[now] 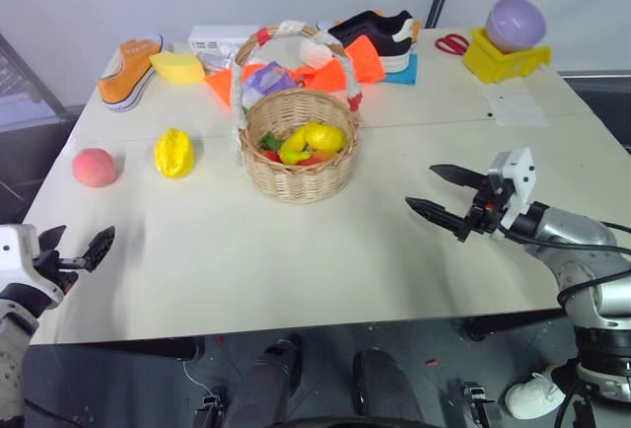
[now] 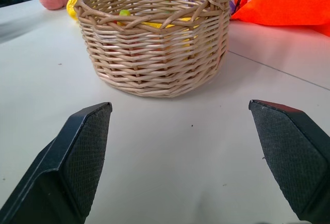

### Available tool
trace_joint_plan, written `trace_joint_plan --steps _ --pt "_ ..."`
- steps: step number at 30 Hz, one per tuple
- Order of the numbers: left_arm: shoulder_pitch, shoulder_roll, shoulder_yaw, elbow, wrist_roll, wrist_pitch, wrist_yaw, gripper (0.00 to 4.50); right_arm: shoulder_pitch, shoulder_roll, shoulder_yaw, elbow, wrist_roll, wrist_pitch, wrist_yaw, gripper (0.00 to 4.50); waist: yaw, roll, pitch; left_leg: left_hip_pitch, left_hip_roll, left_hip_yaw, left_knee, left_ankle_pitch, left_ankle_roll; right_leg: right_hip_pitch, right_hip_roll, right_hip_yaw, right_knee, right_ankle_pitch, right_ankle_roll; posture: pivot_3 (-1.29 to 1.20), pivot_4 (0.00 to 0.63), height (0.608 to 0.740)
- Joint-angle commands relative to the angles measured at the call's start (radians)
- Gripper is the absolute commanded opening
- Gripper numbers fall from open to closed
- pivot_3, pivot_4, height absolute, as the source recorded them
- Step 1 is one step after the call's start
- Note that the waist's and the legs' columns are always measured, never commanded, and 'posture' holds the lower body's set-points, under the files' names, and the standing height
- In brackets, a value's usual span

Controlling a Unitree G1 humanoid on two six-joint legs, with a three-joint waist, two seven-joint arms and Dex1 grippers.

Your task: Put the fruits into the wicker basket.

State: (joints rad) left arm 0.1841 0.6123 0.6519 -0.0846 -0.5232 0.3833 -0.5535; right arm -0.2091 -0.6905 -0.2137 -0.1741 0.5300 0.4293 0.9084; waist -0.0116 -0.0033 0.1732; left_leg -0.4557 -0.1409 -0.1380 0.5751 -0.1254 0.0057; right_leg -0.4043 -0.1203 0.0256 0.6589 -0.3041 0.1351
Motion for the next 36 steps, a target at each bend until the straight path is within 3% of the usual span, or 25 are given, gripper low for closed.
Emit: trace_joint_plan --steps 1,9,15,25,36 --pt "-0.004 0.012 0.013 -0.026 0.006 -0.019 0.003 4.50 0.001 -0.009 -0.015 -0.014 -0.001 -0.025 0.006 4.44 0.000 0.000 0.000 0.000 0.000 0.000 0.000 0.000 0.000 0.000 0.000 0.000 0.000 0.000 0.000 0.00 0.150 0.740" --pt "-0.112 -0.024 -0.003 -0.005 0.045 -0.015 0.141 4.50 -0.009 0.016 0.042 -0.068 -0.005 -0.025 0.006 4.44 0.002 0.000 0.000 0.000 0.000 0.000 0.000 0.000 0.000 0.000 0.000 0.000 0.000 0.000 0.000 0.00 0.150 0.740" --pt "-0.312 -0.034 -0.086 0.056 0.147 0.053 0.343 4.50 -0.032 0.057 0.105 -0.186 0.030 0.009 -0.019 4.44 0.002 -0.001 0.000 0.000 0.000 0.000 0.000 0.000 0.000 -0.001 0.000 -0.001 0.000 0.000 0.001 0.00 0.150 0.740" --pt "-0.708 0.029 -0.196 0.497 0.273 0.026 0.428 4.50 -0.029 0.119 0.202 -0.394 0.099 0.104 -0.101 4.44 0.022 -0.005 -0.002 -0.002 -0.001 -0.002 0.001 0.000 0.000 -0.001 0.002 -0.003 -0.001 0.003 0.004 0.00 0.150 0.740" --pt "-0.965 0.067 -0.277 0.951 0.353 -0.138 0.407 4.50 -0.007 0.132 0.232 -0.432 0.102 0.123 -0.145 4.44 0.021 -0.009 -0.002 -0.002 -0.001 -0.002 0.001 0.000 0.000 -0.001 0.002 -0.003 -0.001 0.005 0.008 0.00 0.150 0.740"
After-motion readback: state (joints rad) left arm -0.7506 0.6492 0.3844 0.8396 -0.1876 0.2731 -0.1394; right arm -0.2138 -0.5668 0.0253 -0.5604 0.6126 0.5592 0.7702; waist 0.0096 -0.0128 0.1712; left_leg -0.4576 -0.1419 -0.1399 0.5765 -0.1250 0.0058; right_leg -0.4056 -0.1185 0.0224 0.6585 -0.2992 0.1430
